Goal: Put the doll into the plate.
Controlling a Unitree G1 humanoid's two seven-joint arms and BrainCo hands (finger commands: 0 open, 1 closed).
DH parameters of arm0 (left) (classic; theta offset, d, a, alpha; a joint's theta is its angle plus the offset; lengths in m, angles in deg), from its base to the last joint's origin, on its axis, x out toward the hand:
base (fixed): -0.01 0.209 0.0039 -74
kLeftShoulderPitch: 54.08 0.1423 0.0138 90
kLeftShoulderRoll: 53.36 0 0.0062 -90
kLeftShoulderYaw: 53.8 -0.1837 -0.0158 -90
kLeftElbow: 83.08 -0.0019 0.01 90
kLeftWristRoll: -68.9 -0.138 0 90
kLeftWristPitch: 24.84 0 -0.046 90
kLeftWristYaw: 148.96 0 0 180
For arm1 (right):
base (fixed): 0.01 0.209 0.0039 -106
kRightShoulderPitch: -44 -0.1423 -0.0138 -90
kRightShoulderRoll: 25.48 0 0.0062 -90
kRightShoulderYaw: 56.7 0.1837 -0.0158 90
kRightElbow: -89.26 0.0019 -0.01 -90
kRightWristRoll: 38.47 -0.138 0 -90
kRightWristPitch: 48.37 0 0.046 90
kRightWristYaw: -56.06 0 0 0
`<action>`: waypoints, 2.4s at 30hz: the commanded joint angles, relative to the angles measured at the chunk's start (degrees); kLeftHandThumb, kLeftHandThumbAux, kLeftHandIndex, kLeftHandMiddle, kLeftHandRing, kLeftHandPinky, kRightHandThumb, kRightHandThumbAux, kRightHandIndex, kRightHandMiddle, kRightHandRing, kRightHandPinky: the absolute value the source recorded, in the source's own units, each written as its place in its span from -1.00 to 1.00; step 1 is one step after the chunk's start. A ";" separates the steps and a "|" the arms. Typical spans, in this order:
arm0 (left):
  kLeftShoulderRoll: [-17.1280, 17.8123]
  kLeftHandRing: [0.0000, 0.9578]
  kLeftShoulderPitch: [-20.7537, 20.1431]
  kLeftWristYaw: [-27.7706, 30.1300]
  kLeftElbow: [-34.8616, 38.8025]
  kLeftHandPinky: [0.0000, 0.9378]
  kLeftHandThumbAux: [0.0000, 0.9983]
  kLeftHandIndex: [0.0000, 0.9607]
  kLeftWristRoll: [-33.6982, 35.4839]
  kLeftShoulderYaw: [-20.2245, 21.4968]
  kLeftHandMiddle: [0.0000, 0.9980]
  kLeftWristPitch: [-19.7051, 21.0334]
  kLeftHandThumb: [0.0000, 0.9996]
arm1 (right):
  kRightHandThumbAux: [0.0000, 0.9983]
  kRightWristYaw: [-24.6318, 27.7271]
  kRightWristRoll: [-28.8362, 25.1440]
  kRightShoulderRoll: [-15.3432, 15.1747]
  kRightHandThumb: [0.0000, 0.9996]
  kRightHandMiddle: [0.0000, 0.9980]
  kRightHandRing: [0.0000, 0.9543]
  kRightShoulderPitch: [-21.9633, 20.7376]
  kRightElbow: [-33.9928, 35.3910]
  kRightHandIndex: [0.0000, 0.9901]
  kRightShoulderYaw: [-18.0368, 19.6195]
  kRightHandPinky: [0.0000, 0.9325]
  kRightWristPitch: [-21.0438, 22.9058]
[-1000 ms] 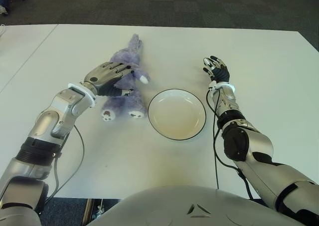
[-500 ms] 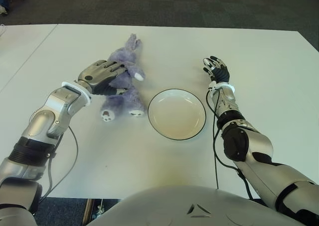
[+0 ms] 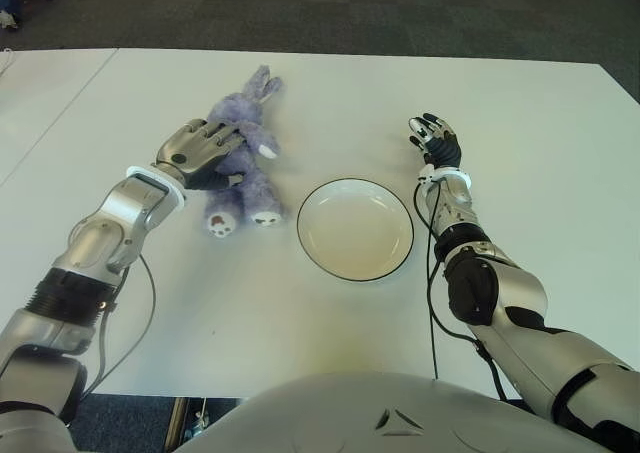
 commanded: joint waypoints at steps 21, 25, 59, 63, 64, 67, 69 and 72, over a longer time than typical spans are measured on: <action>-9.94 -1.00 -20.21 17.75 -28.73 -1.00 -0.23 -0.90 -4.18 -19.45 -1.00 -1.23 0.56 | 0.67 -3.92 0.07 1.66 -0.94 -0.38 -0.45 11.41 -8.00 -0.41 0.13 -0.61 -5.63; -11.19 -1.00 -22.06 19.94 -31.09 -1.00 -0.20 -0.79 -2.99 -20.05 -1.00 -1.15 0.55 | 0.66 -3.83 0.06 1.67 -0.93 -0.39 -0.45 11.47 -8.05 -0.39 0.01 -0.60 -5.90; -6.96 0.12 -22.68 -13.97 -25.58 0.21 0.27 -0.11 -0.85 -19.05 0.19 -11.83 0.92 | 0.63 -4.08 -0.46 1.59 -0.93 -0.40 -0.47 11.68 -8.64 -0.40 -0.73 -0.60 -7.14; -4.72 0.18 -18.91 -12.32 -9.30 0.27 0.27 -0.12 -0.95 -16.32 0.23 -9.88 0.93 | 0.62 -3.82 -0.60 1.49 -0.92 -0.41 -0.48 11.67 -8.71 -0.42 -0.72 -0.59 -7.11; -4.48 0.18 -18.22 -11.84 -6.38 0.27 0.27 -0.12 -0.85 -15.63 0.23 -9.34 0.93 | 0.62 -3.80 -0.59 1.46 -0.92 -0.41 -0.48 11.67 -8.73 -0.42 -0.76 -0.60 -7.11; -4.42 0.20 -16.97 -12.24 -1.56 0.30 0.27 -0.12 -1.20 -14.23 0.23 -8.28 0.93 | 0.62 -3.85 -0.46 1.36 -0.93 -0.41 -0.48 11.66 -8.77 -0.42 -0.92 -0.61 -7.08; -4.71 0.05 -16.33 -13.83 1.30 0.41 0.29 -0.07 -1.99 -13.23 -0.04 -7.77 0.90 | 0.62 -4.08 -0.22 1.27 -0.96 -0.41 -0.48 11.66 -8.81 -0.43 -1.15 -0.62 -7.10; -5.01 0.04 -15.47 -14.87 7.44 0.45 0.30 -0.07 -2.75 -11.30 -0.09 -7.15 0.90 | 0.62 -4.31 -0.11 1.20 -0.97 -0.39 -0.46 11.63 -8.89 -0.42 -1.30 -0.60 -7.29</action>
